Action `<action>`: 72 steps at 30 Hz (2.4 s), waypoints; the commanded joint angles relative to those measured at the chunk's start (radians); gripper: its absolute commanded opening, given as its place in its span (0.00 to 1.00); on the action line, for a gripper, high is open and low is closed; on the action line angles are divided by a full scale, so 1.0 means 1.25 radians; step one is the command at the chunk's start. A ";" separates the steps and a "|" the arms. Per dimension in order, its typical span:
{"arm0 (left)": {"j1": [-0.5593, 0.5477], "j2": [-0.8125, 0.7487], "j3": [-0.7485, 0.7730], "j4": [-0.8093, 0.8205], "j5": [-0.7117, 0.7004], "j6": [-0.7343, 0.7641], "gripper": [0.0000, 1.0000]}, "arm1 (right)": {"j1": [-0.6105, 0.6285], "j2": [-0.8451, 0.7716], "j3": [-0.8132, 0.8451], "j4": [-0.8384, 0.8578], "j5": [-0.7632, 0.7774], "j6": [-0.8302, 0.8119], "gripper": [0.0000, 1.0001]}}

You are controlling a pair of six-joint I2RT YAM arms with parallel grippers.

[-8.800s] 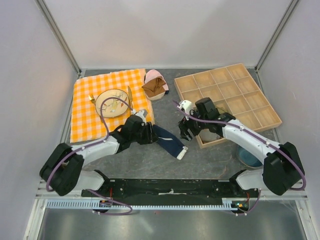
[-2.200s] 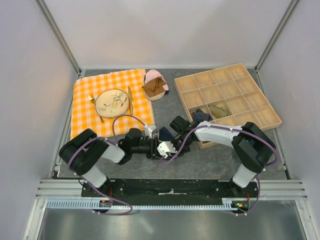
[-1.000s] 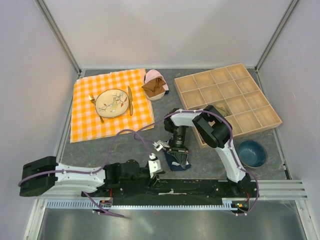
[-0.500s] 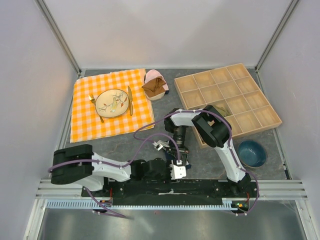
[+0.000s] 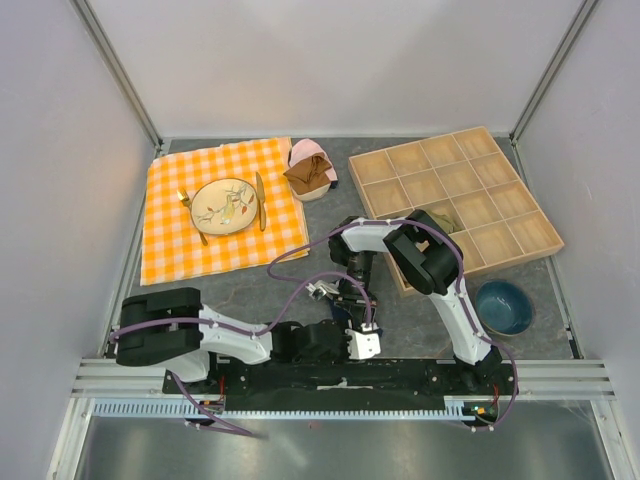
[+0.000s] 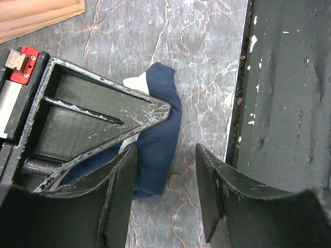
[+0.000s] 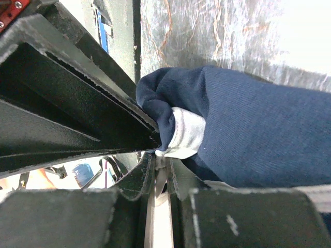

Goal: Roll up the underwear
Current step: Roll the underwear to the center of the board.

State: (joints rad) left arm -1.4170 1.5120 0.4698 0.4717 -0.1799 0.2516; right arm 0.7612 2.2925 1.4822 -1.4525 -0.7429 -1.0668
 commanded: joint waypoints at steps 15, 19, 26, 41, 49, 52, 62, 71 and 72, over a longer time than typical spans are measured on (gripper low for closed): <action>-0.020 0.022 0.014 -0.062 -0.086 0.043 0.54 | -0.002 0.030 -0.010 0.118 0.045 -0.031 0.13; -0.019 0.032 0.025 -0.101 -0.075 0.007 0.34 | -0.005 0.023 -0.011 0.115 0.038 -0.034 0.15; 0.002 0.023 0.041 -0.180 -0.022 -0.086 0.02 | -0.050 -0.027 0.012 0.072 -0.025 -0.078 0.20; 0.293 -0.011 0.001 -0.214 0.436 -0.331 0.02 | -0.232 -0.291 -0.032 0.002 -0.135 -0.244 0.34; 0.444 -0.012 -0.078 -0.106 0.548 -0.521 0.02 | -0.220 -0.453 -0.182 0.171 -0.127 -0.229 0.34; 0.485 0.010 -0.103 -0.045 0.592 -0.585 0.02 | -0.183 -0.549 -0.280 0.336 -0.070 -0.162 0.34; 0.542 0.119 -0.177 0.165 0.668 -0.742 0.02 | 0.052 -0.693 -0.486 0.740 0.139 -0.066 0.58; 0.562 0.146 -0.224 0.271 0.672 -0.805 0.02 | 0.157 -0.609 -0.501 0.774 0.251 -0.052 0.57; 0.564 0.151 -0.226 0.277 0.672 -0.810 0.02 | 0.163 -0.604 -0.501 0.775 0.257 -0.046 0.56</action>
State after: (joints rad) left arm -0.7238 1.6505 0.2394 0.8959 0.6910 -0.7124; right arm 0.9321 1.5192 0.8642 -0.5331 -0.4828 -1.1496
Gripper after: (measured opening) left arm 0.052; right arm 0.571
